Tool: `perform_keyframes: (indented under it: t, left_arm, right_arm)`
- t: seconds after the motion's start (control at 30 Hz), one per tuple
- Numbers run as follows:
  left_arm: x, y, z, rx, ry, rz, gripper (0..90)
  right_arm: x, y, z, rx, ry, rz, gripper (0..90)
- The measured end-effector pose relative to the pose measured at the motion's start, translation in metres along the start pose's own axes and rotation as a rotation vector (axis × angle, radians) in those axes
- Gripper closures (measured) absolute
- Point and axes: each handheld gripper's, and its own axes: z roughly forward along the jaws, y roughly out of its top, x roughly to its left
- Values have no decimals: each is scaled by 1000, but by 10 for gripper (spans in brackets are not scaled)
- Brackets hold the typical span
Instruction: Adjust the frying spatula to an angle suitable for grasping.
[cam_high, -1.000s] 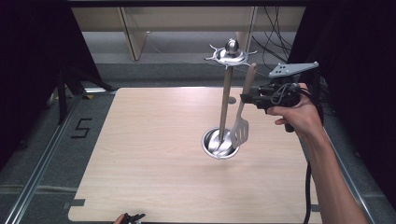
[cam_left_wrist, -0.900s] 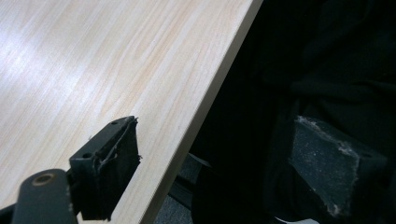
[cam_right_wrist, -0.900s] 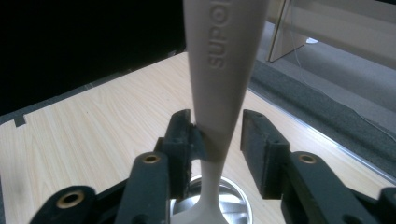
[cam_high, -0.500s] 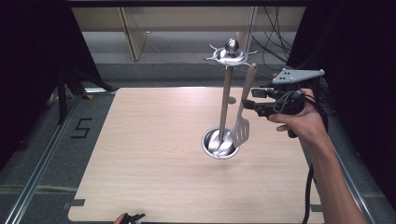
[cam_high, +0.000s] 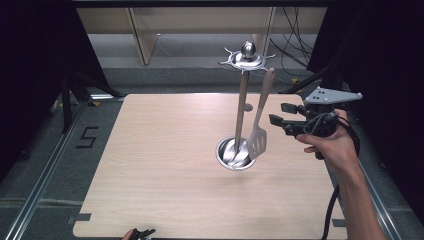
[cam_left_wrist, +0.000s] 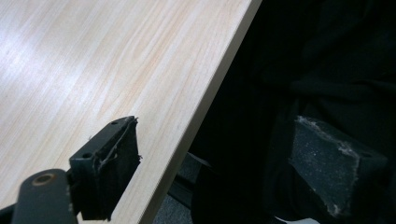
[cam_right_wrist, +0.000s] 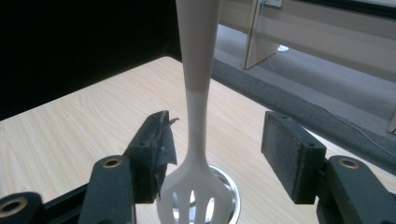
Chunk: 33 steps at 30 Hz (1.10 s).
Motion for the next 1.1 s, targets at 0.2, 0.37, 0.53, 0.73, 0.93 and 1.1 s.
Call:
perform_keyframes:
  t: [0.2, 0.37, 0.53, 0.73, 0.93, 1.1]
  left_arm:
    - [0, 0, 2, 2, -11, -6, 149]
    - [0, 0, 1, 3, -1, -7, 149]
    - [0, 0, 2, 0, 17, -8, 149]
    - [0, 0, 1, 3, 1, -8, 149]
    - [0, 0, 1, -1, -9, -10, 149]
    - [0, 0, 1, 0, 3, -13, 149]
  right_arm:
    - [-1, -21, -6, -10, -18, 24, 428]
    - [3, -37, -7, -16, -24, 28, 419]
    - [6, -55, 0, -12, -4, 50, 416]
    - [7, -71, 4, 23, -4, 45, 409]
    - [8, -80, 6, 42, -5, 61, 411]
    - [8, -86, 3, 40, -14, 62, 408]
